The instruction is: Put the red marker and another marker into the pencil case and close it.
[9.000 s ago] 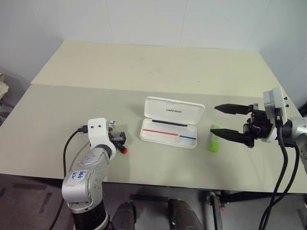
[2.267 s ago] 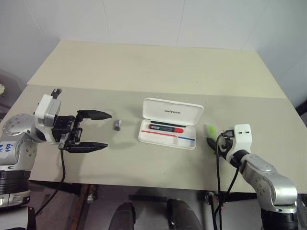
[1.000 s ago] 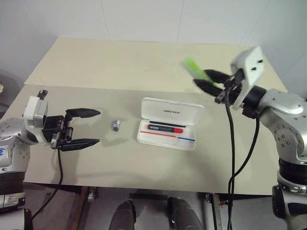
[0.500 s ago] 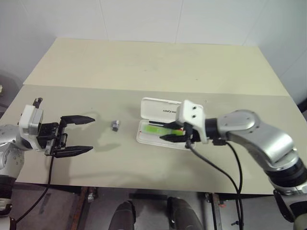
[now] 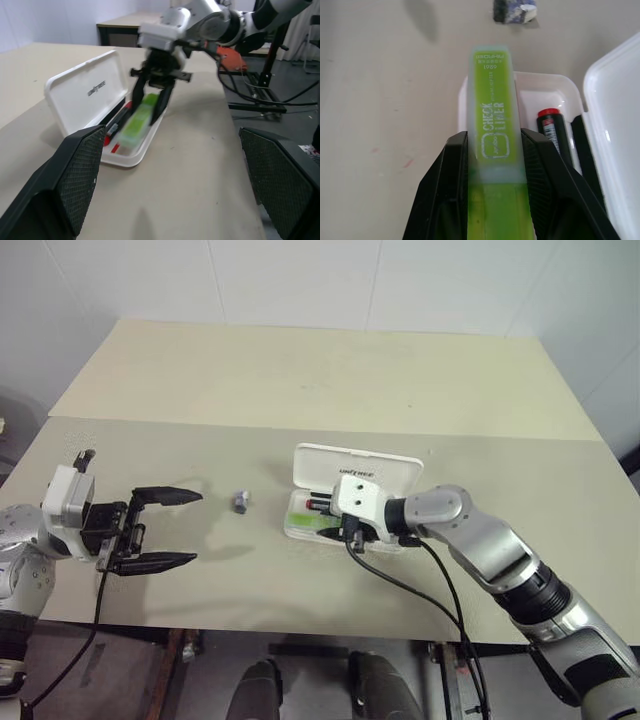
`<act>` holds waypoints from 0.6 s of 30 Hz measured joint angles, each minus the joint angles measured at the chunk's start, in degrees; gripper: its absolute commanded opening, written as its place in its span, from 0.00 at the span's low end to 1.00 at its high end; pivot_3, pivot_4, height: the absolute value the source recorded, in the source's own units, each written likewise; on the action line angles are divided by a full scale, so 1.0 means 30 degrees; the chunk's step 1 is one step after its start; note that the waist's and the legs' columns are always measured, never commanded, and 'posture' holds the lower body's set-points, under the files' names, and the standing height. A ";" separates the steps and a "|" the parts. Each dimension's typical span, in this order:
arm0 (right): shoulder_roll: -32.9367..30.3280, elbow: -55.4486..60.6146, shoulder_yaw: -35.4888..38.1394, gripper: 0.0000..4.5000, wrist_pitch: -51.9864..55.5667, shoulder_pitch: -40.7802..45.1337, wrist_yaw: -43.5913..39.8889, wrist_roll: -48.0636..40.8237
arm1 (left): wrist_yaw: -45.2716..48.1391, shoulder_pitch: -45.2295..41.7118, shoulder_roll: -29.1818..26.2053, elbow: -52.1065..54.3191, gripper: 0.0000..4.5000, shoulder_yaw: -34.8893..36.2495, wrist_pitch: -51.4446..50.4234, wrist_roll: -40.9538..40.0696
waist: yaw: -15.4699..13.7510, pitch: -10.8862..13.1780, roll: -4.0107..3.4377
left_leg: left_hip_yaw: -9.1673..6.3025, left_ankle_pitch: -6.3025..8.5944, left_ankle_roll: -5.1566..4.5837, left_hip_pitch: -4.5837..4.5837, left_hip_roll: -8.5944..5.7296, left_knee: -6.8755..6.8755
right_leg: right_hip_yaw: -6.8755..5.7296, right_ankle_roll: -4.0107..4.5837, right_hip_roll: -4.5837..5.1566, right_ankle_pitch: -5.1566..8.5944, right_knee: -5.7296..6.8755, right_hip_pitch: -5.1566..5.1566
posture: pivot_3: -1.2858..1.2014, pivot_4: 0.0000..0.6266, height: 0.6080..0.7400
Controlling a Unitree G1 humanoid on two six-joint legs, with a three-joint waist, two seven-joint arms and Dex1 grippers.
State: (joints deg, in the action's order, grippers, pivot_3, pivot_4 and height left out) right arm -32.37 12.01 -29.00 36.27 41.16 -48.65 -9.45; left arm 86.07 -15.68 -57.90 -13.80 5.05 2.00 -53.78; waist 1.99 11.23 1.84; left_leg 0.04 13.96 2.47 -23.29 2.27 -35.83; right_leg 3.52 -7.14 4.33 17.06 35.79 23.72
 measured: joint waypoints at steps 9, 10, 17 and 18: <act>0.0153 -0.1146 0.0017 0.25 -0.0900 0.0149 -0.0951 0.0970 | 0.0000 0.0138 0.0008 0.0599 1.00 0.0605 -0.0383 0.0000 | -0.0017 0.0000 0.0000 | -0.0001 0.0006 0.0009 0.0000 0.0047 -0.0027 | -0.0002 0.0000 -0.0044 0.0000 0.0019 -0.0001 | 0.52 0.24 1.00; 0.0154 -0.1146 0.0023 0.25 -0.0904 0.0150 -0.1044 0.0981 | 0.0000 0.0139 0.0009 0.0608 1.00 0.0630 -0.0436 0.0001 | -0.0014 0.0000 0.0000 | -0.0001 0.0006 0.0010 0.0001 0.0054 -0.0027 | -0.0002 0.0000 -0.0052 0.0000 0.0021 -0.0001 | 0.52 0.24 1.00; 0.0150 -0.1069 0.0066 0.33 -0.0897 0.0089 -0.1483 0.1041 | 0.0000 0.0150 0.0243 0.0629 1.00 0.0992 -0.0680 0.0062 | -0.0020 0.0000 0.0000 | -0.0004 0.0018 0.0029 0.0004 0.0133 -0.0044 | -0.0002 0.0016 -0.0139 0.0002 0.0034 0.0000 | 0.52 0.24 1.00; 0.0150 -0.1053 0.0065 0.41 -0.0897 0.0045 -0.1508 0.1100 | 0.0000 0.0150 0.0290 0.0643 1.00 0.0991 -0.0703 0.0085 | -0.0021 0.0000 0.0000 | -0.0005 0.0020 0.0033 0.0004 0.0140 -0.0047 | -0.0002 0.0019 -0.0147 0.0003 0.0036 0.0001 | 0.52 0.24 1.00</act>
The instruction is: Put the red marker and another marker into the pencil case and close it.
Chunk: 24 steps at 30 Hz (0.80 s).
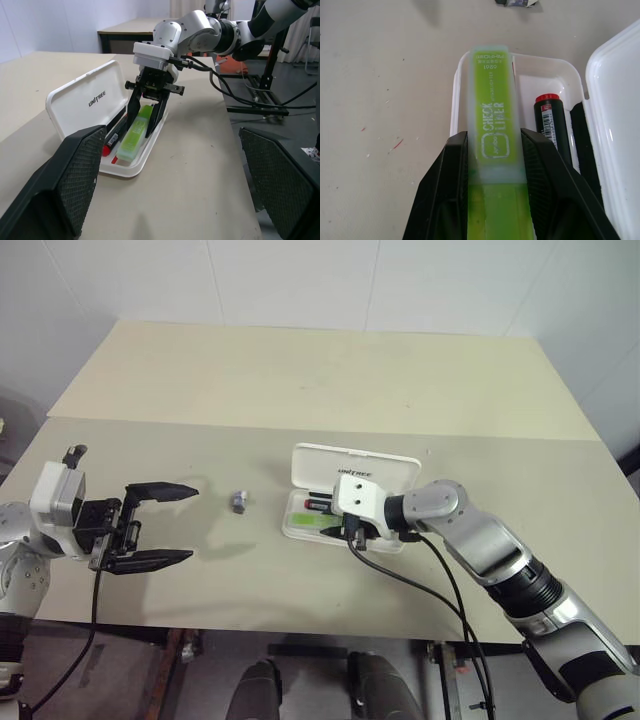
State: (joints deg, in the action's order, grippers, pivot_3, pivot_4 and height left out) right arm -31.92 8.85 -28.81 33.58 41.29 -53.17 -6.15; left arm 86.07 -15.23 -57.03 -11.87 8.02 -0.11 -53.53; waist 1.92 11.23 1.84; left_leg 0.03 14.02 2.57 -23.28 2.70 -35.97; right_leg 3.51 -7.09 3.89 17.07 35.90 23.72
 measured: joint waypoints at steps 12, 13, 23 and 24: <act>-0.0019 0.0933 0.0244 0.99 0.0199 -0.0209 -0.0511 -0.0032 | 0.0000 -0.0041 0.0258 0.0012 1.00 0.0001 -0.0045 0.0065 | -0.0003 0.0000 0.0000 | -0.0001 0.0026 0.0043 0.0004 0.0039 -0.0007 | 0.0003 0.0020 -0.0042 0.0008 0.0000 0.0002 | 0.52 0.24 1.00; -0.0082 0.1147 0.0358 0.99 0.0290 -0.0226 -0.0681 -0.0211 | 0.0000 -0.0041 0.0290 0.0027 1.00 0.0001 -0.0063 0.0074 | -0.0015 0.0000 0.0000 | -0.0001 0.0027 0.0045 0.0003 0.0041 -0.0009 | 0.0003 0.0020 -0.0045 0.0009 0.0000 0.0002 | 0.52 0.24 1.00; -0.2076 0.5003 0.4566 0.99 0.3472 -0.1353 -0.2911 -0.5098 | -0.0429 0.1737 0.2304 0.3125 1.00 0.1470 -0.0202 0.1011 | -0.0069 -0.0001 0.0002 | 0.0001 0.0047 0.0074 0.0004 0.0056 -0.0011 | 0.0008 0.0028 -0.0045 0.0014 -0.0021 -0.0008 | 0.52 0.24 1.00; -0.2097 0.5266 0.5782 0.99 0.3835 -0.1675 -0.2868 -0.5973 | -0.1237 0.2325 0.2728 0.4027 1.00 0.1847 -0.0218 0.1191 | -0.0063 -0.0001 0.0002 | 0.0002 0.0049 0.0077 0.0004 0.0060 -0.0011 | 0.0014 0.0027 -0.0043 0.0013 -0.0020 -0.0008 | 0.52 0.24 1.00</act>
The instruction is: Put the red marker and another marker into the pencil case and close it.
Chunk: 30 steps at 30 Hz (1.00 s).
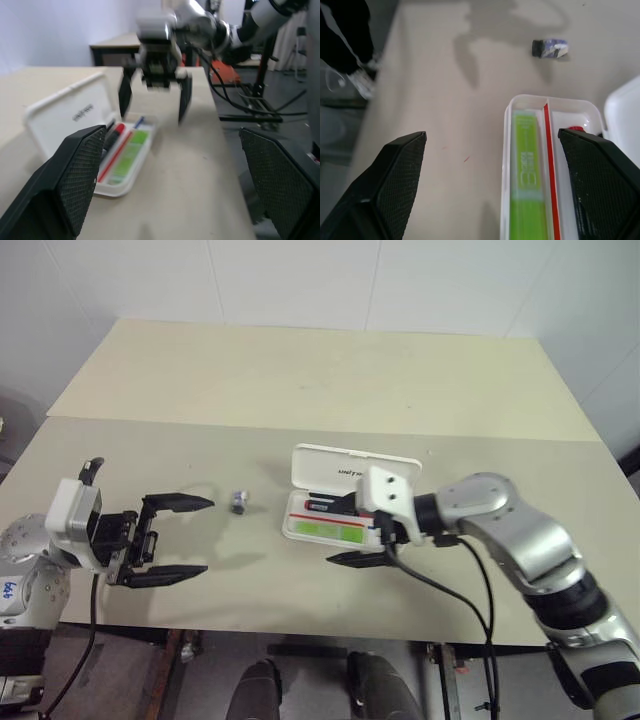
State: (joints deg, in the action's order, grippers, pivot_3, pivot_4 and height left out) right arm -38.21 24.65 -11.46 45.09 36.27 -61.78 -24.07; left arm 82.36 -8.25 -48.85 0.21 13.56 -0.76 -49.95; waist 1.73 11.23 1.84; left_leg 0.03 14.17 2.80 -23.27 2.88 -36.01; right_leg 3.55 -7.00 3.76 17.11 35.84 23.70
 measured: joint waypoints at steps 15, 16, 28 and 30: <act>-0.2285 0.0679 0.8774 0.99 -0.2487 -0.5662 -0.1293 -0.4868 | -1.4164 0.5590 0.4638 0.8876 1.00 0.2724 -0.4517 0.1343 | -0.0049 -0.0002 0.0003 | 0.0005 -0.0002 -0.0003 0.0060 -0.0003 -0.0069 | 0.0040 0.0096 -0.0020 0.0021 -0.0039 -0.0096 | 0.52 0.24 1.00; -0.2284 0.0678 0.8945 0.99 -0.2595 -0.5912 -0.1280 -0.5064 | -1.4824 0.5598 0.4814 0.9071 1.00 0.2716 -0.4842 0.1384 | -0.0050 -0.0002 0.0003 | 0.0011 -0.0004 -0.0004 0.0060 -0.0006 -0.0073 | 0.0048 0.0102 -0.0020 0.0020 -0.0044 -0.0097 | 0.52 0.24 1.00; -0.2432 0.0740 1.0115 0.99 -0.3807 -0.7894 -0.0397 -0.5902 | -2.1690 0.1574 0.6988 0.5689 1.00 0.0285 -0.6709 0.7422 | -0.0081 -0.0008 0.0014 | 0.0103 -0.0015 -0.0009 0.0060 -0.0024 -0.0138 | 0.0192 0.0124 -0.0048 -0.0002 -0.0107 -0.0111 | 0.52 0.24 1.00; -0.2426 0.0743 0.9926 0.99 -0.3883 -0.7874 -0.0007 -0.5807 | -2.1865 0.0552 0.7285 0.4609 1.00 -0.0232 -0.6738 0.8008 | -0.0073 -0.0010 0.0016 | 0.0126 -0.0015 -0.0008 0.0064 -0.0028 -0.0136 | 0.0225 0.0105 -0.0049 -0.0013 -0.0106 -0.0106 | 0.52 0.24 1.00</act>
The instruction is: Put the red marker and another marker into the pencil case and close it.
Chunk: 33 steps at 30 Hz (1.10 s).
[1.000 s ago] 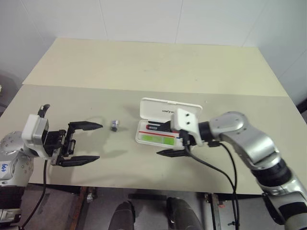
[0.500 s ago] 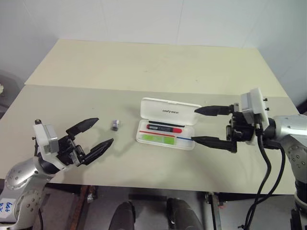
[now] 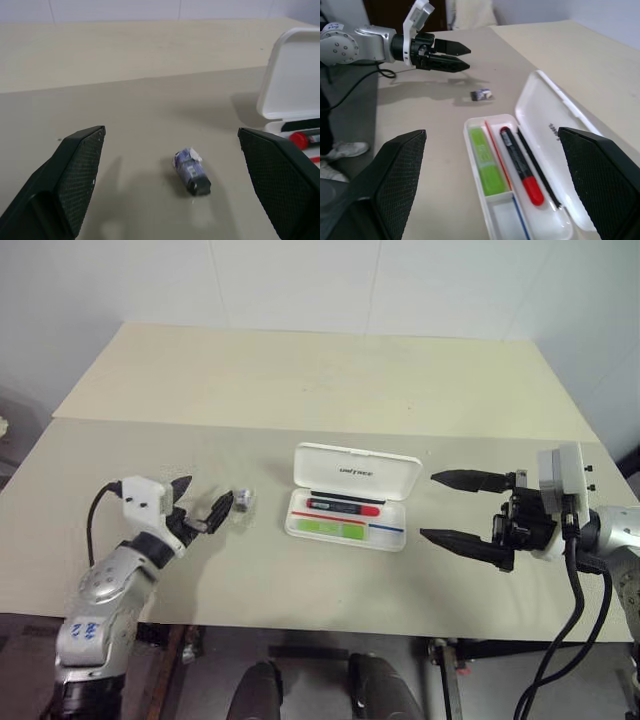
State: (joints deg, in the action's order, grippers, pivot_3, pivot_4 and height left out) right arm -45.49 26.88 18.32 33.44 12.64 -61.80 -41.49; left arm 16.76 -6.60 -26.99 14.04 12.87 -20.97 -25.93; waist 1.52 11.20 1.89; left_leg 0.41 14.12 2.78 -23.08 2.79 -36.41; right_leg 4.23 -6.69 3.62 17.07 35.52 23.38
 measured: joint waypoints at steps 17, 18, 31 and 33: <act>-0.0137 0.0537 -0.0224 0.99 -0.0668 -0.0754 0.1697 0.0287 | -0.1631 -0.2749 0.1616 -0.1211 1.00 -0.1660 -0.6148 0.0941 | 0.0009 0.0000 0.0000 | 0.0004 0.0008 0.0010 0.0001 -0.0007 0.0056 | 0.0042 -0.0270 -0.0024 -0.0139 0.0006 0.0027 | 0.52 0.24 1.00; -0.0154 0.0622 -0.0223 0.99 -0.0668 -0.0751 0.1736 0.0287 | -0.1896 -0.2877 0.1672 -0.0989 1.00 -0.1635 -0.6776 0.0925 | 0.0011 0.0000 0.0000 | 0.0004 0.0008 0.0010 0.0003 -0.0007 0.0050 | 0.0043 -0.0271 -0.0024 -0.0140 0.0007 0.0025 | 0.52 0.24 1.00; -0.0157 0.0653 -0.0732 1.00 -0.0745 -0.0382 0.1974 0.0421 | -0.3911 -0.4525 0.2140 0.0002 0.59 -0.0914 -1.1758 0.1231 | 0.0016 -0.0007 -0.0003 | 0.0012 0.0007 0.0011 0.0019 -0.0018 0.0047 | 0.0064 -0.0265 -0.0022 -0.0137 0.0005 0.0014 | 0.52 0.24 1.00; -0.0157 0.0625 -0.0732 1.00 -0.0774 -0.0361 0.1973 0.0440 | -0.3917 -0.4604 0.2179 -0.0173 0.42 -0.0803 -1.1811 0.1260 | 0.0009 -0.0007 -0.0003 | 0.0010 0.0007 0.0011 0.0019 -0.0021 0.0050 | 0.0065 -0.0266 -0.0021 -0.0137 0.0003 0.0015 | 0.52 0.24 1.00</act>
State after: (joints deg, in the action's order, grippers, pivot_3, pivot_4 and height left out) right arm -45.96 28.75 16.12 31.12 11.56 -55.88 -40.17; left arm 5.01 -20.41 -20.46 13.52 10.46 -56.41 -22.15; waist 1.54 11.18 1.88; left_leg 0.44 14.14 2.81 -23.02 2.73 -36.26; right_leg 4.42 -7.49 3.55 16.66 35.53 23.42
